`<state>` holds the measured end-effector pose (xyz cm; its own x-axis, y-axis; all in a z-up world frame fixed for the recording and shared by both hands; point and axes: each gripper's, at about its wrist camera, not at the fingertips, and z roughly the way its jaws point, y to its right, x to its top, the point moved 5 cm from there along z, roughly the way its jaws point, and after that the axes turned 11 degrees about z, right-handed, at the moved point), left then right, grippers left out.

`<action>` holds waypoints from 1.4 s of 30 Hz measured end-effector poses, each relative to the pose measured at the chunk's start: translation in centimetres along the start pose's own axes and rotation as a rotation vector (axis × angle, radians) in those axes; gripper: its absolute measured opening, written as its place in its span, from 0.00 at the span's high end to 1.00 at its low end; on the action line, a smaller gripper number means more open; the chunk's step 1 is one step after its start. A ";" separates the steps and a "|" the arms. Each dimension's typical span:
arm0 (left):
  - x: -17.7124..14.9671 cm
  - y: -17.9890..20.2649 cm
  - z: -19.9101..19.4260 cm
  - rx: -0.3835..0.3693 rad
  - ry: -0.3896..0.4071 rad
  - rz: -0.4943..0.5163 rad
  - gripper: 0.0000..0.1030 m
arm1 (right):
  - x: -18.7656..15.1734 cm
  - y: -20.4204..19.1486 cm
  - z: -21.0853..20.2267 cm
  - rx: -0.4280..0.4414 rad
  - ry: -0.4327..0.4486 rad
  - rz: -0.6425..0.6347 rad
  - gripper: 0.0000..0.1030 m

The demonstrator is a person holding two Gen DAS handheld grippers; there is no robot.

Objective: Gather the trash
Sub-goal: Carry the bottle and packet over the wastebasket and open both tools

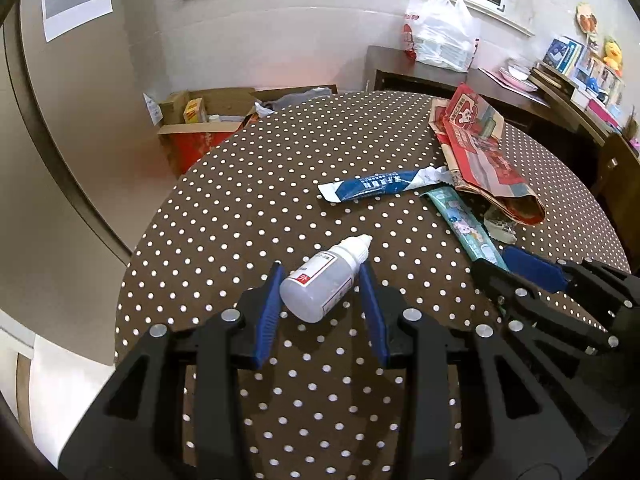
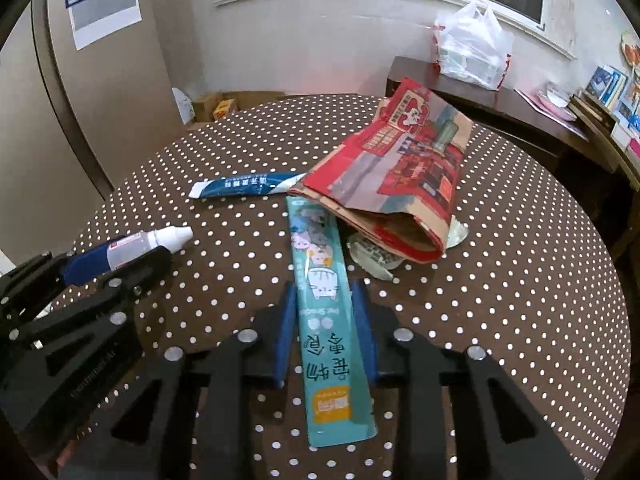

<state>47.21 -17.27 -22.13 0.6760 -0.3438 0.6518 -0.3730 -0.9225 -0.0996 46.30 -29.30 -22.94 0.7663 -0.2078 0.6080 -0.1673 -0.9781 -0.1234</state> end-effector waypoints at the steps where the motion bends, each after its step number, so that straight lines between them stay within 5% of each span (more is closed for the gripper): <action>1: -0.1 0.1 0.0 -0.001 -0.001 0.001 0.63 | 0.0 -0.1 -0.1 -0.003 0.002 -0.008 0.74; 10: -1.0 -0.1 -2.1 -0.016 0.028 -0.007 0.63 | -1.3 -0.6 -1.5 0.059 0.010 0.030 0.77; 21: -3.8 -5.0 -6.7 -0.030 0.094 -0.107 0.63 | -2.3 -4.6 -6.0 0.188 0.042 0.056 0.77; 28: -6.9 -11.4 -9.7 0.011 0.135 -0.215 0.63 | -3.7 -12.5 -8.1 0.295 0.050 -0.018 0.77; 42: -19.4 -30.3 -13.6 0.314 0.097 -0.500 0.63 | -9.7 -34.9 -6.6 0.516 -0.048 -0.218 0.77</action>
<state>36.76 19.76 -21.49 0.6544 0.1494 0.7412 0.1914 -0.9811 0.0288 40.61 6.90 -19.36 0.7786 0.0117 0.6275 0.3143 -0.8726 -0.3738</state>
